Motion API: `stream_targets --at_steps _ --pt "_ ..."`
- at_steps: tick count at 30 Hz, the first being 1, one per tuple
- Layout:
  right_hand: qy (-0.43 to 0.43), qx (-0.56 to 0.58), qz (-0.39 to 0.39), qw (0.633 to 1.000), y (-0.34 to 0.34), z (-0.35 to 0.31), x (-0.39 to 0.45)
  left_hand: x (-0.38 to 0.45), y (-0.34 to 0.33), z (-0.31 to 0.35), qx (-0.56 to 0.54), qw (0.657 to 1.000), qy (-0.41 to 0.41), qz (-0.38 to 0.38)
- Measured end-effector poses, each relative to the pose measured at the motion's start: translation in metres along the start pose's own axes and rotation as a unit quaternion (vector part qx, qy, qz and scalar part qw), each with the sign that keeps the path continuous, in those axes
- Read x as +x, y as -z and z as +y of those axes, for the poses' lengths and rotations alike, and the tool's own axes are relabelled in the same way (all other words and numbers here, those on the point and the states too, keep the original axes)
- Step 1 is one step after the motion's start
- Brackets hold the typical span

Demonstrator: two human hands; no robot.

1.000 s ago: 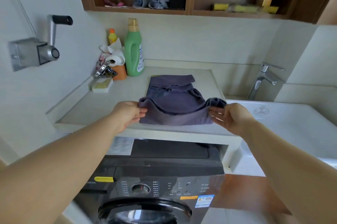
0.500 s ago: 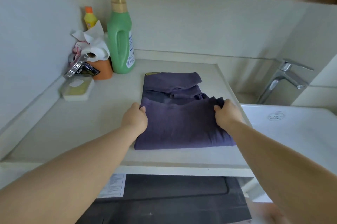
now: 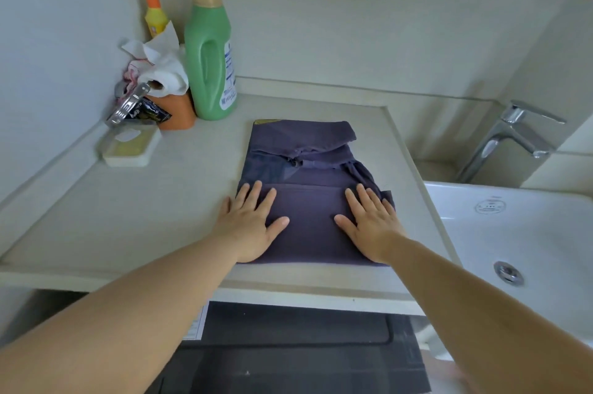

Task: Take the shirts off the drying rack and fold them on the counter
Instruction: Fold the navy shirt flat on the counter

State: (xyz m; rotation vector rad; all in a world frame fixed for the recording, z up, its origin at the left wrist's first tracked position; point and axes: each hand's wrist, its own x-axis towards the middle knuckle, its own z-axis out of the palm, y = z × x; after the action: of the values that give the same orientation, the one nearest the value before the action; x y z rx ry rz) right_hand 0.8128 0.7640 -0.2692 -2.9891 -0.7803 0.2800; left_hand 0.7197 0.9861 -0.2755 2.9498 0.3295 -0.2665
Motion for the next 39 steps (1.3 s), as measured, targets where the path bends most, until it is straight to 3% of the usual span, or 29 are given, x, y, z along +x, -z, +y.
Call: stream_targets --at_steps 7,9,12,14,16,18,25,30,32,35,37,39 --pt "-0.105 0.024 -0.032 0.994 0.004 0.014 -0.014 -0.026 0.013 -0.004 0.007 0.993 0.110 -0.033" --pt "-0.110 0.026 -0.025 0.993 0.012 0.016 -0.024 -0.037 0.019 -0.005 -0.039 0.991 0.126 -0.003" --pt "-0.015 0.077 0.018 0.997 0.027 0.013 -0.041 -0.057 0.027 -0.001 -0.134 0.978 0.136 0.079" --pt "0.053 0.094 -0.027 0.994 0.030 0.011 -0.051 -0.069 0.027 0.005 -0.132 0.980 0.146 0.042" --pt "0.074 0.027 -0.065 0.995 0.024 0.010 -0.060 -0.076 0.021 0.010 -0.107 0.981 0.159 -0.005" --pt "0.065 -0.003 -0.040 0.997 0.018 0.013 -0.066 -0.081 0.016 0.013 -0.102 0.982 0.160 -0.007" --pt "0.007 0.078 0.040 0.996 0.032 0.012 -0.073 -0.086 0.013 0.006 -0.116 0.975 0.153 0.110" --pt "-0.017 0.179 0.055 0.982 0.074 0.028 -0.075 -0.091 0.035 -0.006 -0.090 0.972 0.070 0.204" --pt "-0.033 0.325 0.055 0.944 0.093 0.034 -0.076 -0.092 0.052 -0.007 -0.149 0.963 0.052 0.220" --pt "-0.023 0.547 0.110 0.830 0.118 0.038 -0.067 -0.089 0.077 -0.003 -0.299 0.910 0.070 0.278" --pt "-0.016 0.637 0.146 0.756 0.129 0.035 -0.055 -0.078 0.089 0.000 -0.342 0.880 0.085 0.319" --pt "-0.020 0.688 0.153 0.709 0.130 0.032 -0.043 -0.063 0.095 0.003 -0.374 0.860 0.106 0.330"
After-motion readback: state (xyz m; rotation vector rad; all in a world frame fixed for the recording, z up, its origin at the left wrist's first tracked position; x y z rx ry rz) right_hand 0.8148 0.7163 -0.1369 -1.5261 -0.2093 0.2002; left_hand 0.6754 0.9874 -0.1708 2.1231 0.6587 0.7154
